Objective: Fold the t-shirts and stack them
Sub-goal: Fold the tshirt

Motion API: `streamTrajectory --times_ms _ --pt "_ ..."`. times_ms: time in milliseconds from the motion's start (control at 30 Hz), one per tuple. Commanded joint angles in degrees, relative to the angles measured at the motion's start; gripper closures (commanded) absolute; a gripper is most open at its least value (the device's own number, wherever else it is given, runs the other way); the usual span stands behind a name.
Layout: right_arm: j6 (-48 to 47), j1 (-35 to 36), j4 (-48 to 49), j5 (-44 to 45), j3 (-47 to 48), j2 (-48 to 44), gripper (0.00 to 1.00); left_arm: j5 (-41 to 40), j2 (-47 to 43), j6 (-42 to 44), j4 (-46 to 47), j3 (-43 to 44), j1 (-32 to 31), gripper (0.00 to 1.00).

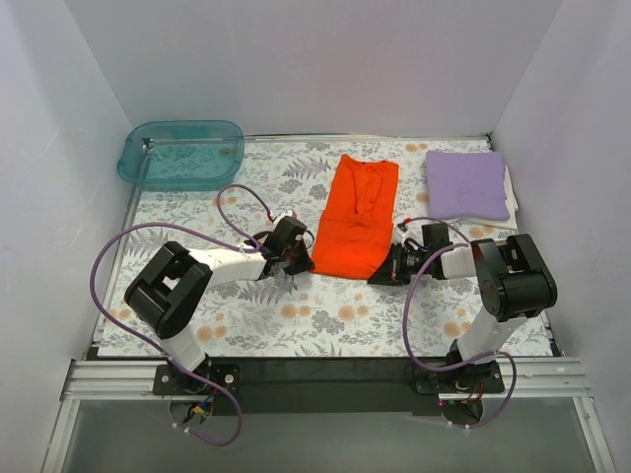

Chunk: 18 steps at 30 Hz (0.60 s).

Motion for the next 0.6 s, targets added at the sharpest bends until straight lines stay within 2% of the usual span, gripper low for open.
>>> streamTrajectory --times_ms 0,133,367,567 --pt "-2.7 -4.1 -4.2 6.0 -3.6 -2.9 0.99 -1.8 3.7 1.3 -7.8 -3.4 0.5 0.9" --pt "-3.2 -5.4 -8.3 7.5 -4.1 -6.8 0.99 -1.2 3.7 1.0 -8.6 -3.2 0.5 0.9" --pt "-5.2 -5.7 -21.8 17.6 -1.0 -12.4 0.99 0.6 3.0 -0.7 -10.5 -3.7 0.5 0.9" --pt "-6.1 -5.7 -29.9 24.5 1.7 -21.0 0.99 5.4 0.8 -4.5 -10.6 -6.8 0.2 0.9"
